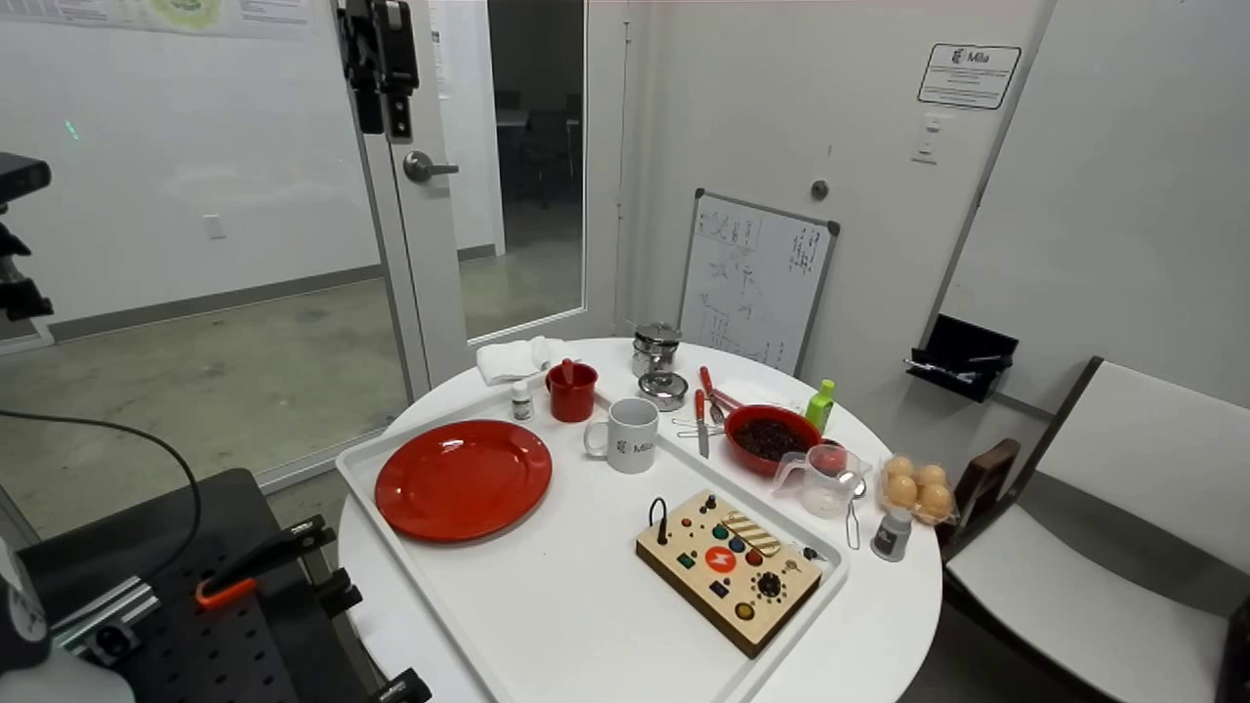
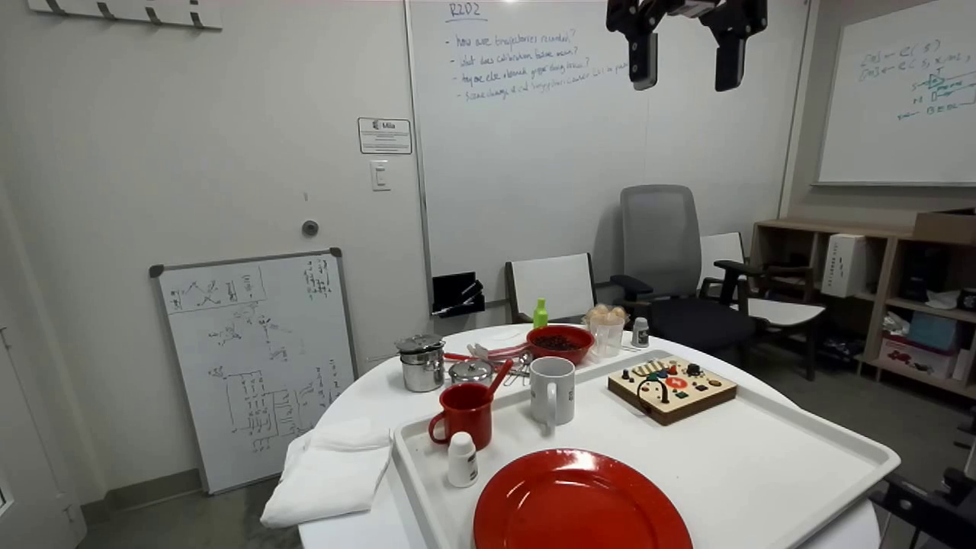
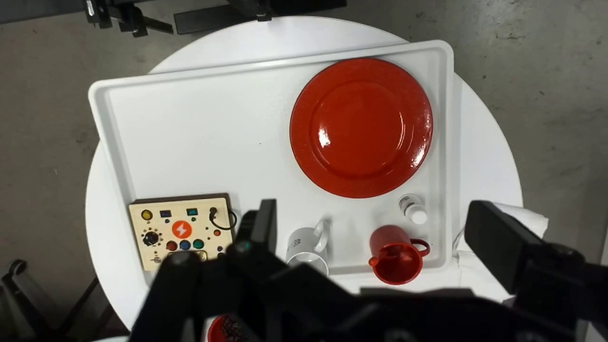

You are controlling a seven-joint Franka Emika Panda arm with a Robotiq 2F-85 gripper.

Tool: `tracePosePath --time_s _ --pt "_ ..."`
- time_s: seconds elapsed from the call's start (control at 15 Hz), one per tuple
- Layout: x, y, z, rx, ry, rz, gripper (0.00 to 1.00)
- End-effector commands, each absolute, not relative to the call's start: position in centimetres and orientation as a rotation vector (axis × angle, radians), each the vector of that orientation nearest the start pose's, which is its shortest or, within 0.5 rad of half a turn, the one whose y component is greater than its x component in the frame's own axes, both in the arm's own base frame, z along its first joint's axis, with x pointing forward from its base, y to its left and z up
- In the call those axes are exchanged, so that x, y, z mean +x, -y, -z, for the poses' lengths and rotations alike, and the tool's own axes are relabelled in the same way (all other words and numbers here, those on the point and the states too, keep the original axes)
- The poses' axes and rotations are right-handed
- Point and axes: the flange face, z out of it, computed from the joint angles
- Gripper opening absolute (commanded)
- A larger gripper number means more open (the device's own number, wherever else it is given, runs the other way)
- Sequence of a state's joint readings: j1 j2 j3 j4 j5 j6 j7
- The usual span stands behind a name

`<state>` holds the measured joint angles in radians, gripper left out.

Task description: Tip the white mug over

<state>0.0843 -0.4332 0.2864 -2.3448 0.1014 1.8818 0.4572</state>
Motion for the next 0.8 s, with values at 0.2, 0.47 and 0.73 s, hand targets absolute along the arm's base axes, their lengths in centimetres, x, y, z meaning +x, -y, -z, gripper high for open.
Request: tracePosePath --time_s 0.2,0.47,0.73 --pt "46.8 -17.2 -43.5 -3.17 -0.309 0.06 1.0" --pt "52.5 -15.6 -37.9 -3.242 -0.404 0.048 1.0" --pt "56.4 -15.0 -33.2 -3.174 -0.534 -0.059 1.0"
